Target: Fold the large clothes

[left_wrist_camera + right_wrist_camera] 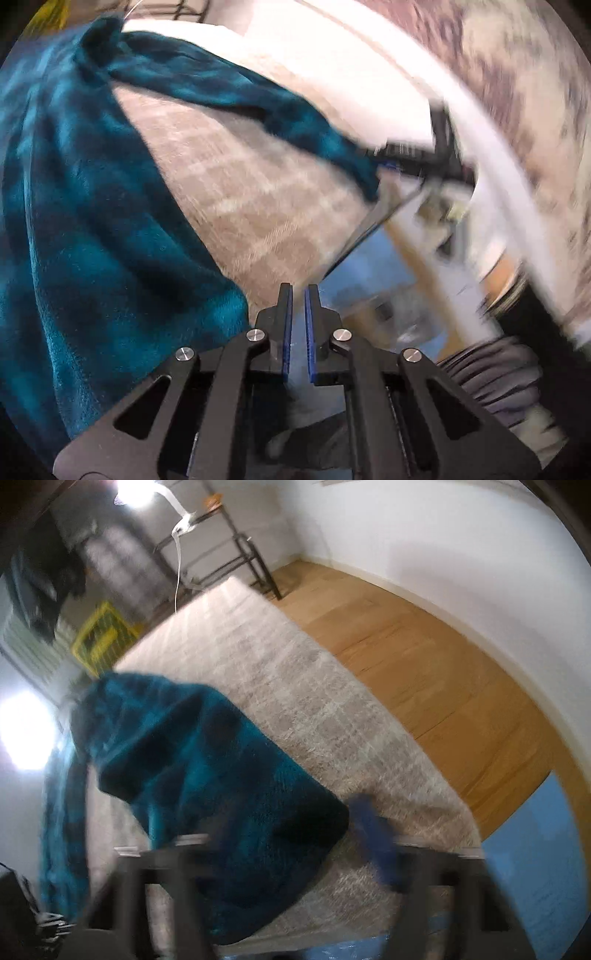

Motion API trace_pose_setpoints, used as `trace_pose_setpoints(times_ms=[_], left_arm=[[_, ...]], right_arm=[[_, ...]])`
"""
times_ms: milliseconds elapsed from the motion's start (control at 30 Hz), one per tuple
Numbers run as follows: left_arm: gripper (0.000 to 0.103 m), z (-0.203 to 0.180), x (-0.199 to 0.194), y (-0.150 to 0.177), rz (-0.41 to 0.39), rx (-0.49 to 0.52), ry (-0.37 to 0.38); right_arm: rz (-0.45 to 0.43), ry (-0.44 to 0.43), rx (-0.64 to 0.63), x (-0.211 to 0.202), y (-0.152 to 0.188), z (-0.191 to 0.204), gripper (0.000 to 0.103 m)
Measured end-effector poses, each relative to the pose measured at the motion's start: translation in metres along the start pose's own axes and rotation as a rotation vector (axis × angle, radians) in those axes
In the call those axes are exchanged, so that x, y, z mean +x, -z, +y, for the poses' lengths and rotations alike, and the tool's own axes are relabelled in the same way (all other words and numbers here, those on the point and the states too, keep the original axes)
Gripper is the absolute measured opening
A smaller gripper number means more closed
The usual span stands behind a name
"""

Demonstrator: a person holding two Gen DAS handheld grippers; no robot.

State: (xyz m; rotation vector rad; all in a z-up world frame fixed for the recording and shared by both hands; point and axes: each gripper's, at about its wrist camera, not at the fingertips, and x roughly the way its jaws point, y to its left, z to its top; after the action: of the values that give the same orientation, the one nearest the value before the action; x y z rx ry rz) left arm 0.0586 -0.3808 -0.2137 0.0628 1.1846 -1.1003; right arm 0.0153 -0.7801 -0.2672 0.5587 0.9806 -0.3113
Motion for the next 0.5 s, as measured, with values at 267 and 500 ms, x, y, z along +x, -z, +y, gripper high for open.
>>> trace_pose_setpoints(times_ms=[267,500], left_arm=[[0.005,-0.001,-0.08,0.02,-0.084,-0.026,-0.031],[0.031,0.013,-0.241,0.101,-0.363,-0.185,-0.209]], right_arm=[[-0.074,-0.215,0.099,-0.05,-0.024,0.013,0.007],[-0.165,-0.363,0.007,-0.122,-0.035,0.083,0.007]])
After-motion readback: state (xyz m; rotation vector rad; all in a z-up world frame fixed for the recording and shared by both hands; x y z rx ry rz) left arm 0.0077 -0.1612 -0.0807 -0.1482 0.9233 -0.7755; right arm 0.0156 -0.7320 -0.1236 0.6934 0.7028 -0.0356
